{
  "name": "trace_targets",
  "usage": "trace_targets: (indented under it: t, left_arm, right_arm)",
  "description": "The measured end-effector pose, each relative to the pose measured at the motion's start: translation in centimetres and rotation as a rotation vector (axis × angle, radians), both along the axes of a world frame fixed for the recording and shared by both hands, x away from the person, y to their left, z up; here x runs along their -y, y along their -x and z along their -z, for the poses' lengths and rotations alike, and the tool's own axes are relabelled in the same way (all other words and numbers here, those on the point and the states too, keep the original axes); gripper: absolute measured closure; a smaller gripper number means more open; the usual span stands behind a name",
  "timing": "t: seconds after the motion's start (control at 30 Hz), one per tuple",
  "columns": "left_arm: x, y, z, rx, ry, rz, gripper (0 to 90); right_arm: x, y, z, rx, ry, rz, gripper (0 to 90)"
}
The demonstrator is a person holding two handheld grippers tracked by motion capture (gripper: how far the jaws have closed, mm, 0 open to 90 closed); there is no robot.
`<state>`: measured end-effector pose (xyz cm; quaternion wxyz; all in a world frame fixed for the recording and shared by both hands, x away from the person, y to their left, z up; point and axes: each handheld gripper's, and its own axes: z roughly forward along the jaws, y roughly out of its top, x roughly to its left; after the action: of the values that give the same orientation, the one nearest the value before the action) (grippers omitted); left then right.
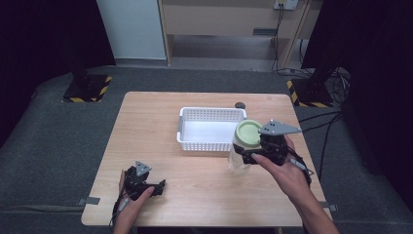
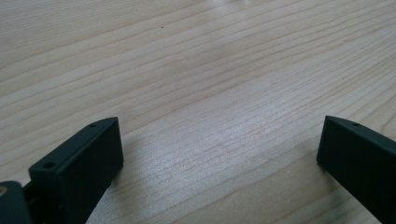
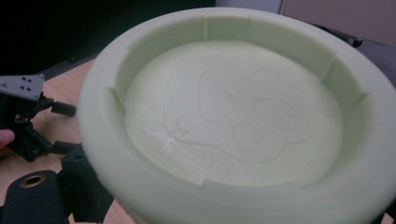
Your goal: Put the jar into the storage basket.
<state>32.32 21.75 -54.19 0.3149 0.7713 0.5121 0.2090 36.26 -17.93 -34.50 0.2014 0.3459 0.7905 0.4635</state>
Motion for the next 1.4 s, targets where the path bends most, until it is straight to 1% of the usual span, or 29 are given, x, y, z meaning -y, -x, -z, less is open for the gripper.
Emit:
trace_targets:
  t: [0.07, 0.23, 0.33, 0.43, 0.47, 0.53, 0.6, 0.67, 0.73, 0.8, 0.83, 0.87, 0.97, 1.03, 1.07, 1.1, 1.2, 1.4]
  left_arm:
    - [0.0, 0.0, 0.0, 0.0, 0.0, 0.0, 0.0]
    - [0.0, 0.0, 0.0, 0.0, 0.0, 0.0, 0.0]
    - [0.0, 0.0, 0.0, 0.0, 0.0, 0.0, 0.0]
    - [0.0, 0.0, 0.0, 0.0, 0.0, 0.0, 0.0]
    - [0.0, 0.0, 0.0, 0.0, 0.0, 0.0, 0.0]
    - [0.0, 0.0, 0.0, 0.0, 0.0, 0.0, 0.0]
    - [0.0, 0.0, 0.0, 0.0, -0.001, 0.0, 0.0]
    - [0.0, 0.0, 0.0, 0.0, 0.0, 0.0, 0.0]
    - [0.0, 0.0, 0.0, 0.0, 0.0, 0.0, 0.0]
    - [0.0, 0.0, 0.0, -0.001, 0.0, 0.001, 0.0]
    - [0.0, 0.0, 0.0, -0.001, 0.0, 0.001, 0.0]
    - [0.0, 0.0, 0.0, -0.001, 0.0, 0.001, 0.0]
    - [0.0, 0.0, 0.0, 0.0, 0.0, 0.0, 0.0]
    - [0.0, 0.0, 0.0, 0.0, 0.0, 0.001, 0.0]
    - [0.0, 0.0, 0.0, 0.0, 0.0, 0.001, 0.0]
    - [0.0, 0.0, 0.0, 0.0, 0.0, 0.0, 0.0]
    - [0.0, 0.0, 0.0, -0.001, -0.001, 0.001, 0.0]
    - [0.0, 0.0, 0.0, 0.0, -0.001, 0.001, 0.0]
  right_arm:
    - [-0.5, -0.8, -0.8, 0.012, 0.005, 0.001, 11.2]
    - [-1.7, -2.7, -2.0, 0.026, -0.001, 0.008, 11.2]
    - [-2.5, -3.9, -2.4, 0.027, 0.0, 0.011, 11.2]
    - [-3.5, -5.4, -2.6, 0.037, 0.011, 0.014, 11.3]
    - [-3.5, -5.4, -2.6, 0.037, 0.011, 0.014, 11.3]
    - [-4.1, -6.5, -2.6, 0.037, 0.015, 0.02, 11.3]
    - [-4.5, -7.3, -2.6, 0.032, 0.017, 0.023, 11.2]
    - [-5.0, -8.4, -2.3, 0.027, 0.023, 0.03, 11.3]
    - [-5.3, -9.2, -2.1, 0.027, 0.03, 0.037, 11.2]
    - [-5.7, -9.9, -1.9, 0.022, 0.03, 0.047, 11.2]
    - [-5.7, -9.9, -1.9, 0.022, 0.03, 0.047, 11.2]
    - [-5.9, -10.5, -1.7, 0.024, 0.027, 0.058, 11.3]
    - [-6.2, -11.4, -1.7, 0.029, 0.023, 0.069, 11.3]
    - [-6.4, -11.9, -1.7, 0.027, 0.024, 0.077, 11.3]
    - [-6.4, -11.9, -1.7, 0.027, 0.024, 0.077, 11.3]
    - [-6.6, -12.5, -1.6, 0.026, 0.024, 0.088, 11.3]
    - [-6.6, -13.1, -1.4, 0.023, 0.025, 0.1, 11.3]
    - [-6.7, -13.9, -1.0, 0.018, 0.029, 0.118, 11.3]
